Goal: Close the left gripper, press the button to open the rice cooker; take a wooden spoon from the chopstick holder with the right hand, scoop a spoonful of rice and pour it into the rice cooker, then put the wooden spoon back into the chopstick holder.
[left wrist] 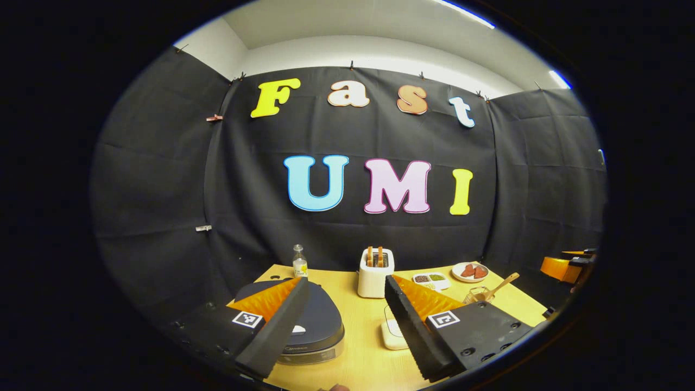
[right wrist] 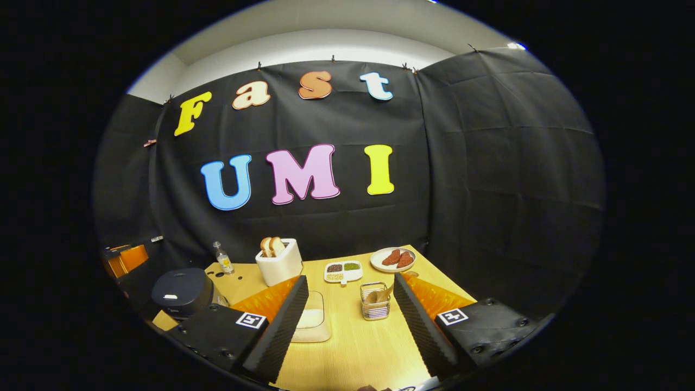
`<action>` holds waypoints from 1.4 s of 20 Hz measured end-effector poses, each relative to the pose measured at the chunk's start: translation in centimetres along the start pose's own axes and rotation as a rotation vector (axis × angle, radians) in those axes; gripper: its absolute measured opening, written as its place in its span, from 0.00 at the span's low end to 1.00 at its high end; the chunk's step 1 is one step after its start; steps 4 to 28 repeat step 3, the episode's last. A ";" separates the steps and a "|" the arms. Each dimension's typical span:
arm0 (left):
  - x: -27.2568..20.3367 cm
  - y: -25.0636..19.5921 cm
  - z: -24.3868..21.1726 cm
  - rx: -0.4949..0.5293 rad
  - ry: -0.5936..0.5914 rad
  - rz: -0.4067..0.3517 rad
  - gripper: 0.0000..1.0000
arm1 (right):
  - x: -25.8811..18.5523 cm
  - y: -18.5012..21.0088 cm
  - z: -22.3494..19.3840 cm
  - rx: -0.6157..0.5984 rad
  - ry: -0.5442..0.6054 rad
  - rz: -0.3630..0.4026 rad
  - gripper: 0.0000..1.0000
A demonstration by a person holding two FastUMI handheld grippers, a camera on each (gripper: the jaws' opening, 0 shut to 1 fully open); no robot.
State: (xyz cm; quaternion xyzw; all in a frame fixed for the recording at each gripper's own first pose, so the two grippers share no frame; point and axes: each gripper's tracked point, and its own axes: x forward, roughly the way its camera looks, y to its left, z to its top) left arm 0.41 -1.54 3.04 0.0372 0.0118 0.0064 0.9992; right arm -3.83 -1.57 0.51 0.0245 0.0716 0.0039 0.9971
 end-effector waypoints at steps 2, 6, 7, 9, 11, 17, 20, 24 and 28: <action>0.2 -0.2 -0.2 -0.001 0.006 -0.012 0.95 | 0.2 0.1 0.0 -0.008 0.006 0.004 0.99; 0.4 -0.3 -0.4 -0.002 0.012 -0.013 0.95 | 0.3 0.3 0.0 -0.006 0.009 0.006 0.99; 0.4 -0.3 -0.4 -0.002 0.012 -0.013 0.95 | 0.3 0.3 0.0 -0.006 0.009 0.006 0.99; 0.4 -0.3 -0.4 -0.002 0.012 -0.013 0.95 | 0.3 0.3 0.0 -0.006 0.009 0.006 0.99; 0.4 -0.3 -0.4 -0.002 0.012 -0.013 0.95 | 0.3 0.3 0.0 -0.006 0.009 0.006 0.99; 0.4 -0.3 -0.4 -0.002 0.012 -0.013 0.95 | 0.3 0.3 0.0 -0.006 0.009 0.006 0.99; 0.4 -0.3 -0.4 -0.002 0.012 -0.013 0.95 | 0.3 0.3 0.0 -0.006 0.009 0.006 0.99; 0.4 -0.3 -0.4 -0.002 0.012 -0.013 0.95 | 0.3 0.3 0.0 -0.006 0.009 0.006 0.99; 0.4 -0.3 -0.4 -0.002 0.012 -0.013 0.95 | 0.3 0.3 0.0 -0.006 0.009 0.006 0.99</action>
